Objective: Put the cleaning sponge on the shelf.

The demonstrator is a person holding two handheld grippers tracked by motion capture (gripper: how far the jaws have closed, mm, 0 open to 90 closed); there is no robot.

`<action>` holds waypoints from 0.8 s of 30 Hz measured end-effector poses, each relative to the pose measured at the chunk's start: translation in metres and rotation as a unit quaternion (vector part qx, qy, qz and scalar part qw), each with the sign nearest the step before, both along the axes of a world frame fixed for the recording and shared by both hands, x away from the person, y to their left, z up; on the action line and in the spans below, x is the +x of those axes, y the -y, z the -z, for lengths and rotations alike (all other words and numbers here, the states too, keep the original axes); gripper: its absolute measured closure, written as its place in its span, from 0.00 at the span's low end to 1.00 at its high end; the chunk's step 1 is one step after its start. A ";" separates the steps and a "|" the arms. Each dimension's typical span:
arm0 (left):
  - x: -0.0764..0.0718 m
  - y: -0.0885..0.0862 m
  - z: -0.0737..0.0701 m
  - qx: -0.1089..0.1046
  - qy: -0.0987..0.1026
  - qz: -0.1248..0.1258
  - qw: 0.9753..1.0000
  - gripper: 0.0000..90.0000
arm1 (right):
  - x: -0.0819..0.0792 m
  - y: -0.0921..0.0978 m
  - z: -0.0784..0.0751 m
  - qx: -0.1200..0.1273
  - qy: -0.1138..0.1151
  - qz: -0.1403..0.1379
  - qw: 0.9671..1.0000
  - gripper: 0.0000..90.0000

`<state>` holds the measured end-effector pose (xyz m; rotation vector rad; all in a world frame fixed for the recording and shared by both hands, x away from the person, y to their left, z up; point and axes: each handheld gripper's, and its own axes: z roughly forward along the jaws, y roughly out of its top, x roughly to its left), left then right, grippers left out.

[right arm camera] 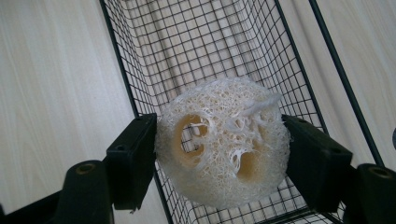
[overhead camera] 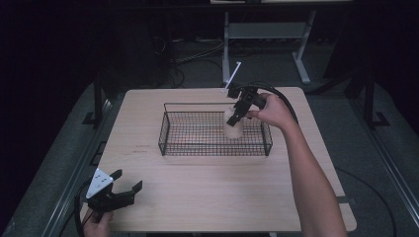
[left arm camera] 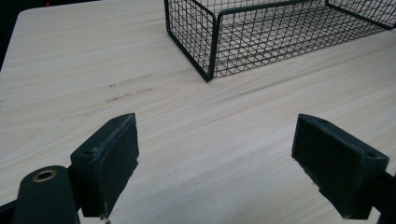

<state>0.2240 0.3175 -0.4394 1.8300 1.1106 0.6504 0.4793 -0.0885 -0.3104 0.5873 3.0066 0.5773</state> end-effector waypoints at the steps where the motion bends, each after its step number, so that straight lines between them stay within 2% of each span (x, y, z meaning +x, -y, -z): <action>1: 0.000 0.000 0.000 0.000 0.000 0.000 1.000 0.15 | 0.000 0.001 0.002 -0.001 -0.003 0.001 1.000 0.33; 15: 0.001 0.002 0.001 0.002 -0.001 0.003 1.000 0.15 | 0.007 0.014 0.028 -0.004 -0.026 0.018 0.999 0.33; 24: 0.000 0.002 0.000 0.002 -0.001 0.003 1.000 0.15 | 0.007 0.010 0.040 -0.019 -0.036 0.016 0.999 0.32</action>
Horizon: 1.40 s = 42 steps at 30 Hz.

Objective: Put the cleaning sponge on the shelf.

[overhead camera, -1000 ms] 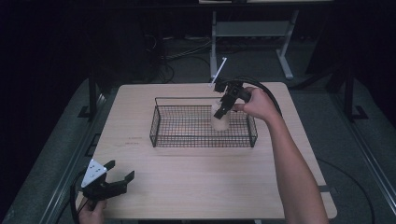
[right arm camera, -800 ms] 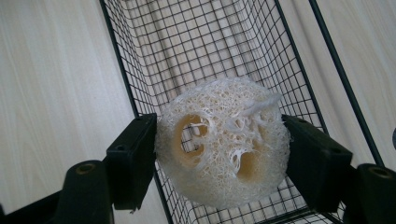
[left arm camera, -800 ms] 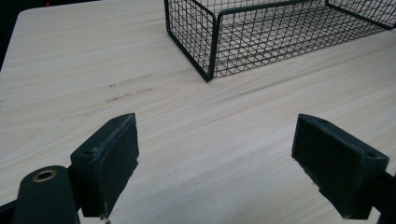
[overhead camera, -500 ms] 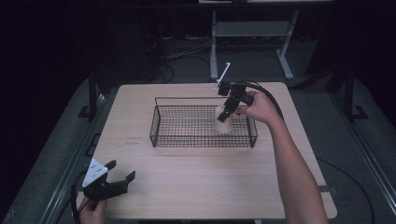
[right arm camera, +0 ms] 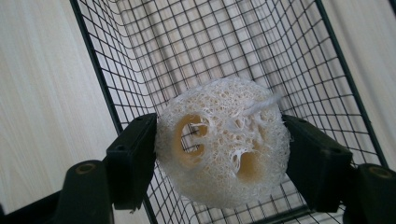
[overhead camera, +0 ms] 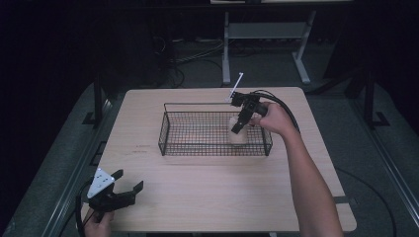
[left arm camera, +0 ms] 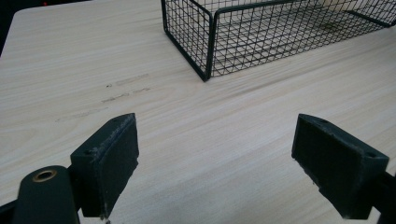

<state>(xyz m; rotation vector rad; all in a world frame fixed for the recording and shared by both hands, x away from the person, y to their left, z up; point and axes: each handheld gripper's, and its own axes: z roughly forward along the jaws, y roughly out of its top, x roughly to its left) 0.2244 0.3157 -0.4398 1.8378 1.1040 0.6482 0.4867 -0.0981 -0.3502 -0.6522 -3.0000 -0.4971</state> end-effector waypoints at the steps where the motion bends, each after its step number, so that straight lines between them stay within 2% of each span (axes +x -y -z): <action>1: 0.000 0.000 0.000 0.000 0.000 0.000 1.000 0.15 | 0.000 -0.002 0.002 -0.004 0.002 -0.003 1.000 0.33; 10: 0.000 -0.001 0.000 -0.002 0.001 -0.001 1.000 0.15 | 0.000 -0.004 0.005 -0.011 0.000 -0.004 1.000 0.33; 14: 0.000 -0.001 0.000 -0.002 0.001 -0.001 1.000 0.15 | -0.002 -0.004 0.008 0.004 0.004 -0.005 1.000 0.33; 22: 0.000 -0.002 0.000 -0.004 0.001 -0.004 1.000 0.15 | -0.001 -0.004 0.022 -0.010 -0.007 -0.006 1.000 0.32; 26: 0.000 -0.002 0.000 -0.003 0.001 -0.004 1.000 0.15 | 0.000 -0.004 0.026 -0.006 -0.008 -0.005 1.000 0.32; 28: 0.000 -0.002 0.000 -0.003 0.001 -0.004 1.000 0.15 | 0.000 -0.003 0.028 0.005 -0.009 -0.006 1.000 0.32; 30: 0.000 -0.002 0.000 -0.004 0.001 -0.004 1.000 0.15 | -0.001 -0.003 0.031 0.001 -0.008 -0.004 1.000 0.32; 33: 0.000 -0.001 0.000 -0.003 0.000 -0.003 1.000 0.15 | -0.002 -0.003 0.030 0.008 -0.003 -0.004 1.000 0.32; 37: 0.001 0.000 0.000 -0.001 -0.001 -0.003 1.000 0.15 | -0.001 -0.001 0.031 0.006 -0.008 -0.004 1.000 0.31; 42: 0.002 0.001 0.001 -0.002 -0.001 -0.002 1.000 0.15 | -0.002 0.000 0.027 0.008 -0.001 0.000 1.000 0.27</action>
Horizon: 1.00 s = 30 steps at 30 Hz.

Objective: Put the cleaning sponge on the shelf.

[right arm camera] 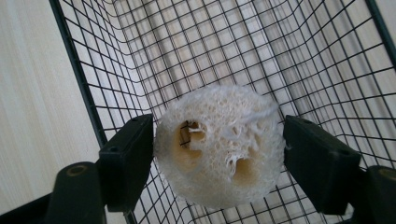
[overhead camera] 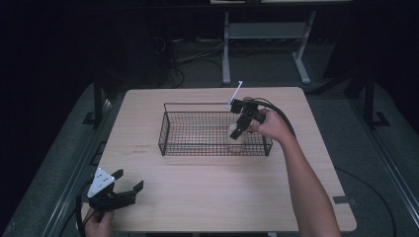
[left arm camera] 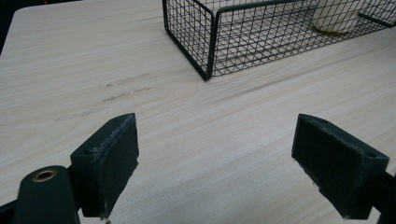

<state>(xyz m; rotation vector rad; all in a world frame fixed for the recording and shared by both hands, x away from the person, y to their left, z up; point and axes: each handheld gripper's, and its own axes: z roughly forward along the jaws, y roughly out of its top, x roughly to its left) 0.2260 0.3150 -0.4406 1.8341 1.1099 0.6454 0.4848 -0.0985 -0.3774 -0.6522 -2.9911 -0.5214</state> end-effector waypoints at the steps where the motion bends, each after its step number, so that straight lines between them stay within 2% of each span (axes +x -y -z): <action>1: 0.000 0.000 0.000 0.000 0.000 0.000 1.000 0.15 | 0.000 0.000 -0.001 0.000 0.001 0.001 1.000 0.26; 16: 0.000 0.000 0.001 0.003 -0.002 -0.001 1.000 0.15 | -0.006 0.006 -0.015 0.020 0.016 -0.001 1.000 0.24; 30: -0.002 -0.001 0.001 0.006 -0.003 -0.001 1.000 0.15 | -0.020 0.008 -0.031 0.023 0.032 -0.010 0.999 0.22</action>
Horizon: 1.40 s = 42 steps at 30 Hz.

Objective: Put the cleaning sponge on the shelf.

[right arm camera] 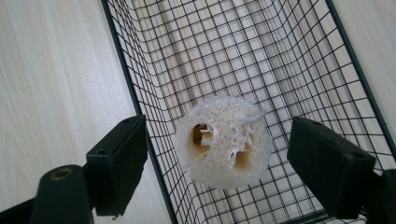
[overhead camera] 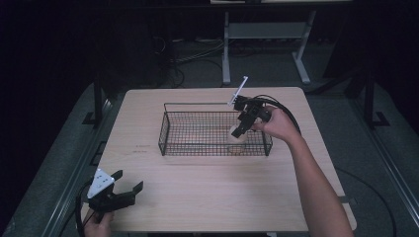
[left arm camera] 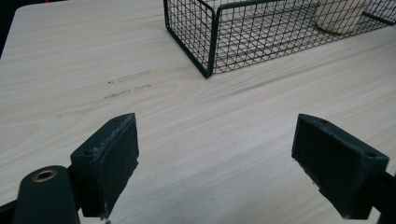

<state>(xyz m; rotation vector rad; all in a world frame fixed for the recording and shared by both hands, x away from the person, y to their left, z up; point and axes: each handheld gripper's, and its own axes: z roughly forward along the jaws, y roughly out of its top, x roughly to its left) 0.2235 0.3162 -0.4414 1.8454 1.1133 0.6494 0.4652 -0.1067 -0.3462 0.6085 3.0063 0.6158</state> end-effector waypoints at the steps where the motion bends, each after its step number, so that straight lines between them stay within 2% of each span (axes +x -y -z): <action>1: 0.000 0.000 0.000 0.000 0.001 0.000 1.000 0.15 | -0.001 0.001 -0.001 0.001 0.000 0.002 1.000 0.22; 9: 0.000 0.000 -0.001 0.000 0.002 0.001 1.000 0.15 | -0.007 0.005 -0.008 0.005 0.008 -0.003 1.000 0.22; 30: 0.000 0.000 -0.001 0.001 0.003 0.000 1.000 0.15 | -0.023 0.000 -0.013 -0.010 0.011 -0.027 1.000 0.21; 42: 0.000 0.000 -0.001 0.000 0.004 0.000 1.000 0.15 | -0.034 0.003 -0.017 -0.001 0.015 -0.033 0.999 0.21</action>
